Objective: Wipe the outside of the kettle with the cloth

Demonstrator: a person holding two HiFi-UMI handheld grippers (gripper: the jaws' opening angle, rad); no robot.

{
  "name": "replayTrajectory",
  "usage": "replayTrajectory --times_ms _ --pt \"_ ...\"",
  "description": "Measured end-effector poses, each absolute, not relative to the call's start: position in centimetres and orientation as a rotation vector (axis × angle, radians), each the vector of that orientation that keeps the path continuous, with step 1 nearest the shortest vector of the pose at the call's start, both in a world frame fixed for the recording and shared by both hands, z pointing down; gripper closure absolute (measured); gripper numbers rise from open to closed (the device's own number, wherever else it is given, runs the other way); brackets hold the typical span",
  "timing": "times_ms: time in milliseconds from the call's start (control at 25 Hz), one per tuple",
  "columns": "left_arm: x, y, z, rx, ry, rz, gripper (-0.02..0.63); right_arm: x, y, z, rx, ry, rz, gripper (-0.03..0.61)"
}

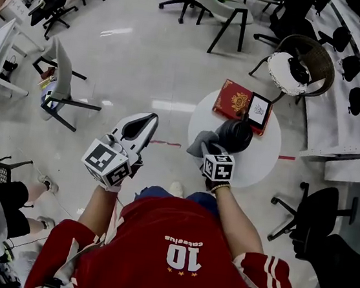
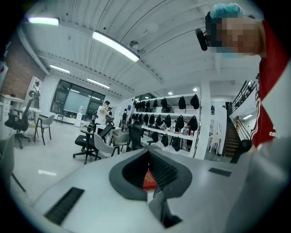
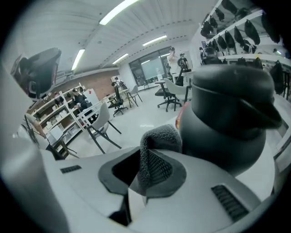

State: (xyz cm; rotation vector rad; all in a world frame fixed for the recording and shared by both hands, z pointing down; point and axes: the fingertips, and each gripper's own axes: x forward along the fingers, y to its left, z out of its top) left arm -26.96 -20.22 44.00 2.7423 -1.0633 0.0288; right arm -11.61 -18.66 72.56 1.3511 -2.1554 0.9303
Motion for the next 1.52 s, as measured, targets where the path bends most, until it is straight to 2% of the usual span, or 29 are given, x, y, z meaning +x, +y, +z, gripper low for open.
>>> replayTrajectory --times_ms 360,680,1520 --pt "-25.9 -19.3 42.9 2.749 -1.044 -0.017 0.607 -13.2 -18.6 63.2 1.307 -2.372 0.623 0.529" --pt "-21.5 -18.4 41.9 2.788 -0.984 -0.031 0.607 -9.6 -16.7 54.6 1.316 -2.484 0.410 0.529" --pt "-4.0 -14.1 36.8 2.896 -0.761 -0.070 0.607 15.0 -7.5 46.5 1.718 -2.357 0.379 0.529"
